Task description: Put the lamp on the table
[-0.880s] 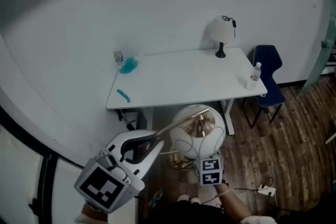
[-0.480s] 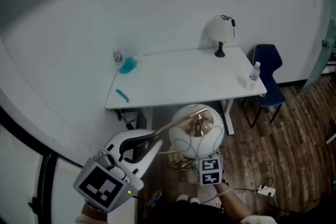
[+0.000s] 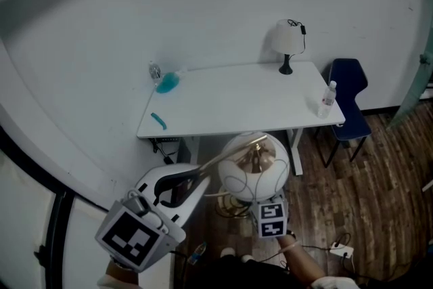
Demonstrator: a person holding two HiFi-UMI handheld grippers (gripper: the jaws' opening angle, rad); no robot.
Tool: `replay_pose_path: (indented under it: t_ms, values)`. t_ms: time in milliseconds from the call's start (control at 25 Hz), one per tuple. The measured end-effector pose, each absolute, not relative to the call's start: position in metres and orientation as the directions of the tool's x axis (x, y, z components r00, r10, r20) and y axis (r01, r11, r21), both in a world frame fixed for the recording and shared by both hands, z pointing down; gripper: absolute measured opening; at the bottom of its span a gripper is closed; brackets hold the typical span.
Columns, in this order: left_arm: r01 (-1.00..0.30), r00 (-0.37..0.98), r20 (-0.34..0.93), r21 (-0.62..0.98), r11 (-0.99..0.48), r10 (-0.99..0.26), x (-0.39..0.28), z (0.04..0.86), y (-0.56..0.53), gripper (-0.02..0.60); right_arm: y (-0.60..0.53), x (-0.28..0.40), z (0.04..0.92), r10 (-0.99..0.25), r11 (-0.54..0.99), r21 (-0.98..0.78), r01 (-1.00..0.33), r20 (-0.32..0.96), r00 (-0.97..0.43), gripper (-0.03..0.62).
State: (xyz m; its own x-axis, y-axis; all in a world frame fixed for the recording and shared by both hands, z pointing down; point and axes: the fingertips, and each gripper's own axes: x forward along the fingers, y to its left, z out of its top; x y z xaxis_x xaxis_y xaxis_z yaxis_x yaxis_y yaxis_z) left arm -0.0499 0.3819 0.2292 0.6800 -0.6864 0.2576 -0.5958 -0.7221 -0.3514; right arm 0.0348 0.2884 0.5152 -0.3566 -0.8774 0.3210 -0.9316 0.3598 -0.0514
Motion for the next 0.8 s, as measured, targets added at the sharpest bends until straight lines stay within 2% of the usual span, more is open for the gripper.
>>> replay_pose_path:
  t_ms: [800]
  values:
    - [-0.582, 0.701, 0.262, -0.328, -0.745, -0.663, -0.029, 0.228, 0.32, 0.037, 0.233, 0.057, 0.516, -0.88, 0.333, -0.06, -0.941, 0.338, -0.333, 0.044]
